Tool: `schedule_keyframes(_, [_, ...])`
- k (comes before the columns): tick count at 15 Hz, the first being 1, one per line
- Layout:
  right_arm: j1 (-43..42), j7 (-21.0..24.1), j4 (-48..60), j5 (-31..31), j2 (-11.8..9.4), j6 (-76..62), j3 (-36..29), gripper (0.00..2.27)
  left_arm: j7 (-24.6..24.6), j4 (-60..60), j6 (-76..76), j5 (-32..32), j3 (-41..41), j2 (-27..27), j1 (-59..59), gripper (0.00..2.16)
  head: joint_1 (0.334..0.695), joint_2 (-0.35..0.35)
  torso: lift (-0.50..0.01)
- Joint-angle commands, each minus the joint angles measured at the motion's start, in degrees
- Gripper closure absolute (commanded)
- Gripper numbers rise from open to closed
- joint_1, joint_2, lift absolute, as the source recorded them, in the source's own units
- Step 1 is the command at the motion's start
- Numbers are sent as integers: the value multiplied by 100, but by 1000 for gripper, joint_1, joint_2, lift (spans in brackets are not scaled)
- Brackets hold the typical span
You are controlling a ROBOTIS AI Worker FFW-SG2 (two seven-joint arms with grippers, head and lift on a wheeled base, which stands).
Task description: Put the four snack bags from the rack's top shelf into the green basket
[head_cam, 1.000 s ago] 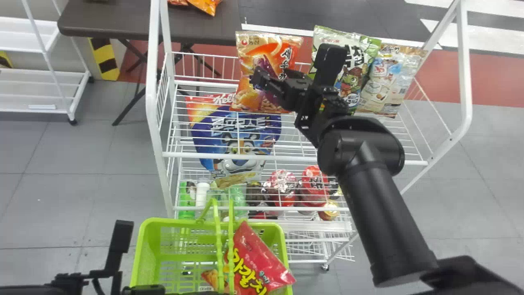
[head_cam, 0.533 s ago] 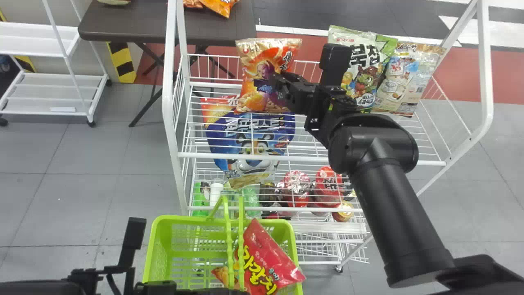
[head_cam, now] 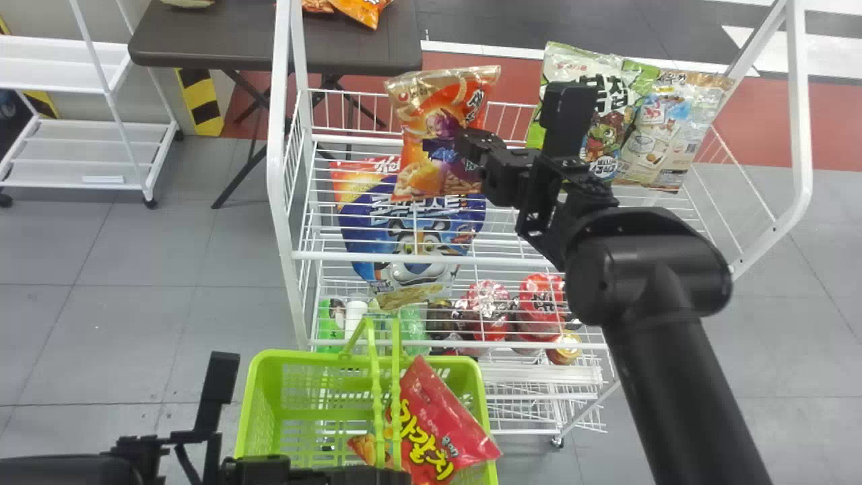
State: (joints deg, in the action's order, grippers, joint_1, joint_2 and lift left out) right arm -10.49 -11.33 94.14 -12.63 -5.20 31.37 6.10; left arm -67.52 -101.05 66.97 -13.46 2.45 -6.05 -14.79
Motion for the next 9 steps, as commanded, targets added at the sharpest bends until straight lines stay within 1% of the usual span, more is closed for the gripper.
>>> schedule_keyframes(1, [504, 17, 1080, -327, -306, 744, -56, 2108, 2, -11, 14, 18, -78, 16, 46, 2125, 695, -141, 0])
schedule_keyframes(2, [803, 52, 1625, -468, -455, 1078, -144, 2108, 2, -11, 31, 27, -130, 25, 64, 2121, 695, -141, 0])
schedule_keyframes(4, [1392, 149, 2636, -749, -675, 2027, -452, 2108, 2, -11, 31, 36, -227, 33, 90, 2125, 695, -148, 0])
schedule_keyframes(6, [1989, 193, 3611, -881, -684, 3117, -865, 2108, 2, -20, 31, 45, -324, 42, 134, 2125, 695, -162, 0])
schedule_keyframes(7, [2332, 193, 4024, -907, -684, 3627, -1050, 2108, 2, -20, 31, 45, -359, 42, 161, 2121, 695, -180, 0])
schedule_keyframes(9, [2930, 193, 4543, -960, -666, 4347, -1392, 2108, 2, -2, 31, 45, -403, 60, 205, 2125, 695, -203, 0])
